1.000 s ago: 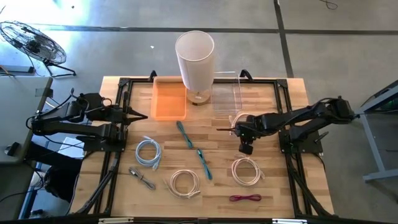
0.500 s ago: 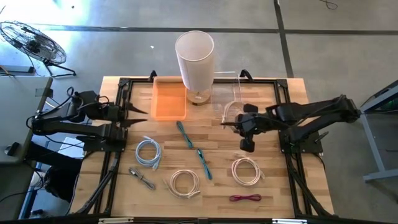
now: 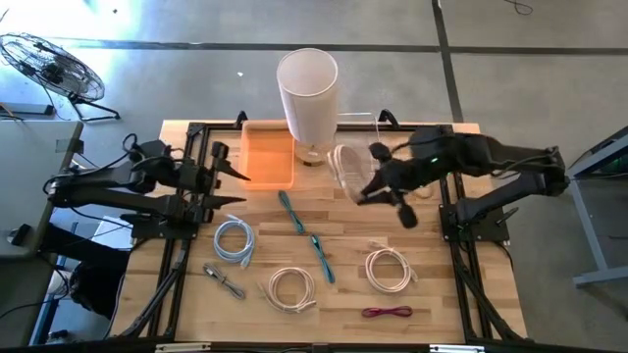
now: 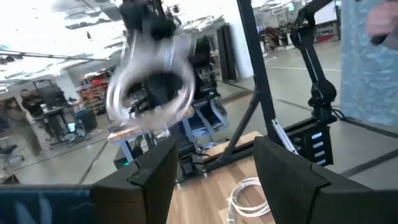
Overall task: Pick & Place USB Port
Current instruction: Put the top right white usb cable into the orange bin
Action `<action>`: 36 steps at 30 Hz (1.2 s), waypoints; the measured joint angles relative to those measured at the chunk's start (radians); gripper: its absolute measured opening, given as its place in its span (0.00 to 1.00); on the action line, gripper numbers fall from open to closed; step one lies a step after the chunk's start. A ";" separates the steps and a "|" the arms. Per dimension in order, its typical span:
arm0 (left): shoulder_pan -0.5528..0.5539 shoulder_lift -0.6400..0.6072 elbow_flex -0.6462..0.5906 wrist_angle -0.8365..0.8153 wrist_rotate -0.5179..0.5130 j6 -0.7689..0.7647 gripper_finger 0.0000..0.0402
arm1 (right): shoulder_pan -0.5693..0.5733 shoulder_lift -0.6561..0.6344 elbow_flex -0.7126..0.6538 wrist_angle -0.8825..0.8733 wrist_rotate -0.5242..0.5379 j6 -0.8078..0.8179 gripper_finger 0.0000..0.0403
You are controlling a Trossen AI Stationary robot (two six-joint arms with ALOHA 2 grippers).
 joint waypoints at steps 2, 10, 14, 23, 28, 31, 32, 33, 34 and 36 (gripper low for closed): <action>0.000 0.022 0.000 0.017 -0.001 0.007 0.51 | 0.000 0.000 0.015 0.090 -0.124 0.003 0.07; 0.000 0.133 0.000 0.256 0.089 -0.066 0.51 | 0.000 0.045 0.014 0.355 -0.429 0.084 0.07; 0.001 0.188 0.000 0.360 0.130 -0.113 0.51 | -0.006 0.112 0.019 0.466 -0.560 0.131 0.07; 0.001 0.270 0.004 0.527 0.138 -0.221 0.51 | -0.039 0.267 0.131 0.582 -0.716 0.203 0.07; 0.001 0.323 0.071 0.515 0.166 -0.260 0.51 | -0.045 0.376 0.253 0.635 -0.814 0.264 0.07; 0.001 0.352 0.113 0.509 0.224 -0.261 0.51 | -0.045 0.442 0.342 0.635 -0.870 0.300 0.07; 0.001 0.357 0.124 0.505 0.237 -0.262 0.51 | -0.045 0.461 0.368 0.630 -0.885 0.314 0.07; 0.001 0.363 0.135 0.504 0.249 -0.262 0.51 | -0.045 0.477 0.393 0.630 -0.898 0.320 0.07; 0.001 0.365 0.144 0.500 0.251 -0.261 0.51 | -0.045 0.491 0.413 0.630 -0.903 0.320 0.07; 0.000 0.366 0.153 0.490 0.267 -0.263 0.51 | -0.045 0.505 0.439 0.631 -0.912 0.320 0.07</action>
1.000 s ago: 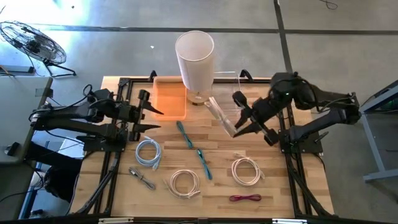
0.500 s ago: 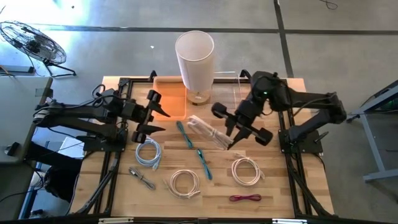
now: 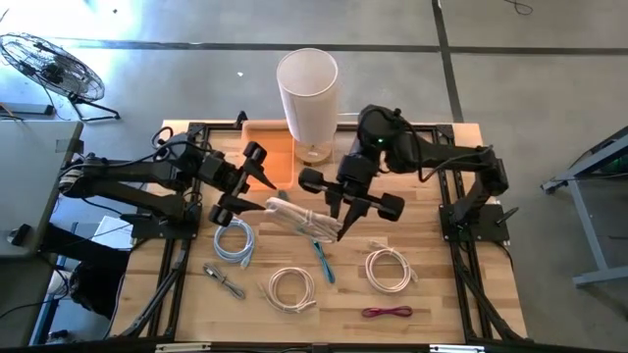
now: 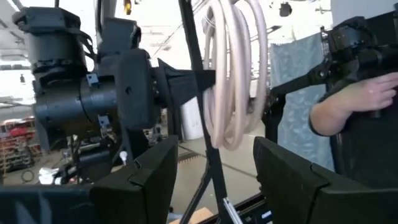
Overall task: Pick & Place USB Port
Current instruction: Put the top right white usb cable into the orange bin
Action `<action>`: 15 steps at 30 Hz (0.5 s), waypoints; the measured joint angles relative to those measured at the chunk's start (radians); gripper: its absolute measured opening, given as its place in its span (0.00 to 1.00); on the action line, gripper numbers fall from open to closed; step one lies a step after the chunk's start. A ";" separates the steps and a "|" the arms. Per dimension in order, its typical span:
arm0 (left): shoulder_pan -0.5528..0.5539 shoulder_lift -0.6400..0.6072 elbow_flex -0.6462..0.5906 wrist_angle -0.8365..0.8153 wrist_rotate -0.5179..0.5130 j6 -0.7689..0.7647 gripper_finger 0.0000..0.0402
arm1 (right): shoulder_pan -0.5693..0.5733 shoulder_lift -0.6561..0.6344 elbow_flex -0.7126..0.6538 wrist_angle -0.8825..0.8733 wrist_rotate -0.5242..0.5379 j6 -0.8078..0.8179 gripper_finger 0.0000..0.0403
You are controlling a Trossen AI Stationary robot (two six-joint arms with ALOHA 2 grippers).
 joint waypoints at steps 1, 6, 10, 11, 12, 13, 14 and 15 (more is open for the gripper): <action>0.000 0.000 0.002 -0.002 0.003 0.000 0.51 | -0.001 0.004 0.007 0.002 -0.004 0.000 0.07; 0.000 0.000 0.004 0.001 0.020 0.000 0.51 | -0.018 0.015 0.010 -0.001 -0.013 -0.001 0.07; 0.000 0.000 0.004 0.001 0.020 0.000 0.51 | -0.021 0.022 0.010 0.001 -0.007 -0.019 0.07; 0.000 0.000 0.004 0.001 0.021 0.000 0.51 | -0.021 0.022 0.010 0.000 -0.010 -0.030 0.07; 0.000 0.000 0.004 0.001 0.024 0.000 0.51 | -0.021 0.022 0.010 0.001 -0.011 -0.037 0.07; 0.000 0.000 0.004 0.004 0.026 -0.002 0.51 | -0.022 0.022 0.010 0.002 -0.013 -0.042 0.07; 0.000 0.000 0.004 0.009 0.027 -0.002 0.51 | -0.023 0.022 0.010 0.001 -0.015 -0.047 0.07; 0.000 0.000 0.004 0.015 0.027 -0.002 0.51 | -0.025 0.022 0.010 0.001 -0.020 -0.051 0.07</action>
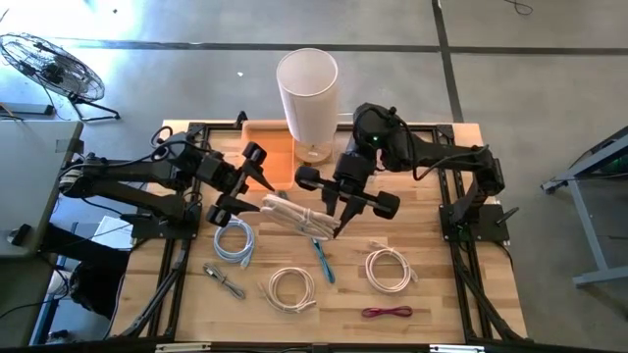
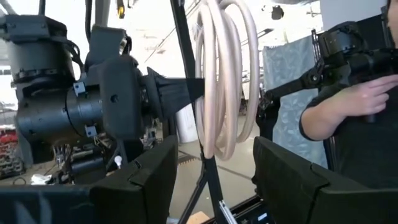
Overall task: Pick & Place USB Port
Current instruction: Put the top right white usb cable into the orange bin
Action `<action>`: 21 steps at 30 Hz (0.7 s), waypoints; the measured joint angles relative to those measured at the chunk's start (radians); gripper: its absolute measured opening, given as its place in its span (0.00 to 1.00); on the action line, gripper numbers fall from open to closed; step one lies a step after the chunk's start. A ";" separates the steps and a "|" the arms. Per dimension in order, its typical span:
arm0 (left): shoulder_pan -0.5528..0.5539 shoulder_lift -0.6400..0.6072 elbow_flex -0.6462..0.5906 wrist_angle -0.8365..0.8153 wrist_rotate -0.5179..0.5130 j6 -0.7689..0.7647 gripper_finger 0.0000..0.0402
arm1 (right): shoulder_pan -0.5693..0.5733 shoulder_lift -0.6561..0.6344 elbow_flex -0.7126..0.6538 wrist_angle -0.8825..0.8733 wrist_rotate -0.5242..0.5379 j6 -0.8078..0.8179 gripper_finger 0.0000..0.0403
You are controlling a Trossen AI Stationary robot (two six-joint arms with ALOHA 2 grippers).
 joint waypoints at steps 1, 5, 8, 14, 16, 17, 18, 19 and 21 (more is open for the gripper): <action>0.000 0.000 0.000 0.005 0.000 -0.001 0.51 | -0.001 0.000 0.000 -0.001 -0.003 -0.001 0.07; 0.000 0.000 0.000 0.010 0.003 -0.023 0.51 | -0.003 0.008 0.000 0.005 -0.004 -0.002 0.07; 0.000 0.000 0.000 0.010 0.016 -0.026 0.51 | -0.007 0.021 -0.001 -0.002 -0.014 -0.001 0.07; 0.000 0.000 0.000 0.009 0.021 -0.045 0.51 | -0.017 0.059 -0.001 0.043 -0.023 0.051 0.07; 0.000 0.006 0.000 0.011 0.028 -0.047 0.51 | -0.018 0.072 -0.001 0.074 -0.032 0.074 0.07; 0.000 0.008 0.000 0.009 0.032 -0.049 0.51 | -0.020 0.075 -0.001 0.087 -0.038 0.089 0.07; 0.000 0.009 0.000 0.008 0.040 -0.050 0.51 | -0.020 0.076 -0.001 0.090 -0.039 0.100 0.07; 0.000 0.010 0.000 0.008 0.053 -0.052 0.51 | -0.024 0.076 -0.001 0.092 -0.038 0.103 0.07; -0.001 0.012 0.000 0.013 0.082 -0.052 0.51 | -0.033 0.076 -0.001 0.096 -0.038 0.103 0.07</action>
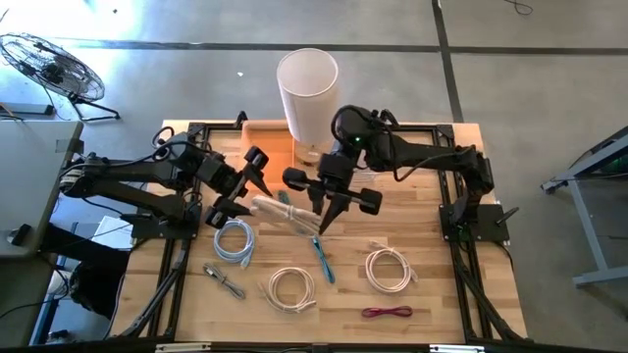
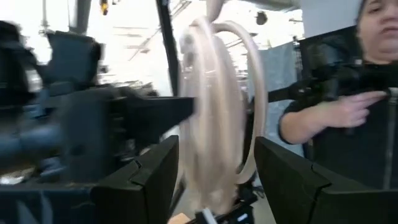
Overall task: Pick & Place USB Port
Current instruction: Put the top right white usb cable into the orange bin
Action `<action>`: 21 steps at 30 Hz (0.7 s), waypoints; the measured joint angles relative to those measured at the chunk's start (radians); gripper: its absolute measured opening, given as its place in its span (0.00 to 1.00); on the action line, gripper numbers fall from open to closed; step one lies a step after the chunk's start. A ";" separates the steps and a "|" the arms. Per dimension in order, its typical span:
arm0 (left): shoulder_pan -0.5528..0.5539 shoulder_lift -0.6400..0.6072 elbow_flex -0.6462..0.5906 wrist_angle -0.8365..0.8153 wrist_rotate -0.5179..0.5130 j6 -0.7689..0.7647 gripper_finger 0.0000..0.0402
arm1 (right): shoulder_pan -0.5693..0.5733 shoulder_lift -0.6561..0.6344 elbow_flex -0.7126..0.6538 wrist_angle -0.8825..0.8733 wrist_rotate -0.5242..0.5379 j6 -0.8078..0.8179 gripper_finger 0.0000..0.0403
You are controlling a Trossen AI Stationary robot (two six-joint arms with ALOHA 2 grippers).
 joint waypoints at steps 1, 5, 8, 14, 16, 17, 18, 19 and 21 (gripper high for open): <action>-0.001 0.001 0.000 -0.002 0.018 0.000 0.51 | -0.004 0.000 0.000 0.000 0.000 0.000 0.07; -0.001 0.002 0.000 -0.003 0.073 0.002 0.51 | -0.021 0.000 0.000 0.000 0.001 0.011 0.07; -0.002 0.002 0.000 -0.003 0.080 0.001 0.51 | -0.029 0.000 0.000 -0.006 0.000 0.011 0.07; -0.002 0.002 0.000 -0.004 0.109 0.000 0.51 | -0.034 -0.002 0.000 -0.007 0.000 0.016 0.07; -0.002 0.002 0.000 -0.003 0.105 0.000 0.51 | -0.035 -0.002 0.000 -0.007 0.000 0.006 0.07; -0.001 0.002 0.000 -0.002 0.103 0.000 0.51 | -0.036 -0.002 0.000 -0.007 0.000 0.002 0.07; -0.001 0.002 0.000 -0.002 0.102 0.002 0.51 | -0.038 -0.002 0.000 -0.008 0.000 -0.001 0.07; -0.001 0.002 0.000 -0.002 0.102 0.003 0.51 | -0.041 -0.003 0.000 -0.008 0.000 -0.003 0.07; 0.000 0.002 0.000 -0.002 0.102 0.004 0.51 | -0.048 -0.003 0.000 -0.008 0.002 -0.004 0.07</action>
